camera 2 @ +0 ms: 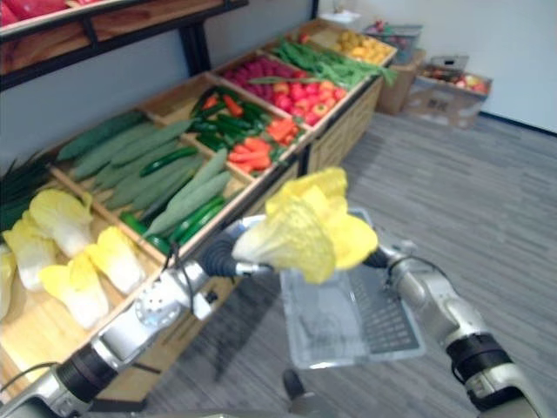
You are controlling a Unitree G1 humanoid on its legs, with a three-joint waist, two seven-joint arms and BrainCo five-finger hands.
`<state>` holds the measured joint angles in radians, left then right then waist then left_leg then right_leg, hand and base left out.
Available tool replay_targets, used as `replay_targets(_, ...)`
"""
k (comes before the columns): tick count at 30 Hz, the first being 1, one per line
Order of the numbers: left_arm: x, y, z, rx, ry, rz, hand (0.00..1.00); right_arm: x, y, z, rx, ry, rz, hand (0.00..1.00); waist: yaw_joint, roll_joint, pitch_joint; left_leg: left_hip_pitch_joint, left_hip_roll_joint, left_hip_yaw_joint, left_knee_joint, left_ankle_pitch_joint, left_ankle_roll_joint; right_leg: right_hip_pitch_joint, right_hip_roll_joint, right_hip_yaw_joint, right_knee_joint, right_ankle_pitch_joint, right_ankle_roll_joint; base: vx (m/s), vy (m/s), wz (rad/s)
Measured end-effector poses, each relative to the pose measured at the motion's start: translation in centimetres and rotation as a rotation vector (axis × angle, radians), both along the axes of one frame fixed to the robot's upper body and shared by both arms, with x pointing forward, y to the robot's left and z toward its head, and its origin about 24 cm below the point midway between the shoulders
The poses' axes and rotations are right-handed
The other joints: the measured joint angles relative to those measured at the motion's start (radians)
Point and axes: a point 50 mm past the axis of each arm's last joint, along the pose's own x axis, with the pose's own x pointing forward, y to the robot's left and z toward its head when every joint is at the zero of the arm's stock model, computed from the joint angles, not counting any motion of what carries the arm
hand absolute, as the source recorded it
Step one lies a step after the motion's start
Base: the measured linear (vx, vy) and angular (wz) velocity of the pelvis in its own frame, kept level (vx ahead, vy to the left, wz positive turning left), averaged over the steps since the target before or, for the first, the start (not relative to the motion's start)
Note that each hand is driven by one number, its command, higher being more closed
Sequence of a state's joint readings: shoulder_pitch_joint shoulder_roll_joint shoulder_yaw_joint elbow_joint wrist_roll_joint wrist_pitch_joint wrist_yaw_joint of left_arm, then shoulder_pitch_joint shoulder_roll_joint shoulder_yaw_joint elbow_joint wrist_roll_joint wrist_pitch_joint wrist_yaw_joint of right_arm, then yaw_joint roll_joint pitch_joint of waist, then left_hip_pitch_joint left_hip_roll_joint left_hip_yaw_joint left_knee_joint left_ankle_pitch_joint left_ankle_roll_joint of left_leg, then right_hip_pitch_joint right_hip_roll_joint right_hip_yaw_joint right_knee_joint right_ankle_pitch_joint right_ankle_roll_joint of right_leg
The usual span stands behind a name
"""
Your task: Pick vegetable in the basket
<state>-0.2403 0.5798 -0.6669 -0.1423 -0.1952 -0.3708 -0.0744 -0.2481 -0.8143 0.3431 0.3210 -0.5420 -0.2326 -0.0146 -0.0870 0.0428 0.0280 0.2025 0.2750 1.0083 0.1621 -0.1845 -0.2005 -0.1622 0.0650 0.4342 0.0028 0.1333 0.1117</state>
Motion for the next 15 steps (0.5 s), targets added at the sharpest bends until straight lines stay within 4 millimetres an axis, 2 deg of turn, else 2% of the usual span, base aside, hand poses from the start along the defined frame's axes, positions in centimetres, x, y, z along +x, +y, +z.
replay_targets(2, -0.4, -0.1, -0.3, 0.037, 0.009, -0.045, 1.00, 0.4, 0.5, 0.4, -0.015, -0.001, 0.031, 1.00, -0.002, 0.001, -0.001, 0.001, 0.004, 0.021, 0.013, -0.009, -0.004, -0.010, 0.006, 0.015, 0.004, 0.000, 0.000, -0.03, -0.005, -0.31)
replay_targets(4, -1.2, -0.7, -0.9, 0.072, 0.033, -0.119, 1.00, 0.5, 0.5, 0.7, -0.034, 0.003, 0.053, 1.00, -0.018, 0.009, -0.004, -0.001, 0.006, 0.026, 0.020, -0.016, -0.007, -0.012, 0.007, 0.018, 0.004, 0.000, 0.000, -0.02, -0.007, -0.12)
replay_targets(8, -2.4, -1.3, -1.2, 0.086, 0.089, -0.242, 1.00, 0.4, 0.5, 1.2, -0.065, -0.003, 0.079, 1.00, -0.020, 0.014, -0.007, 0.000, 0.018, 0.059, 0.046, -0.028, -0.010, -0.027, 0.019, 0.044, 0.015, 0.000, 0.000, -0.02, -0.010, -0.17)
replay_targets(15, -3.3, -2.1, -1.9, 0.109, 0.112, -0.301, 1.00, 1.0, 1.2, 2.4, -0.072, -0.041, 0.108, 1.00, -0.042, 0.033, -0.017, -0.001, 0.022, 0.079, 0.055, -0.032, -0.011, -0.041, 0.030, 0.060, 0.023, 0.001, 0.001, -0.03, -0.010, -0.09)
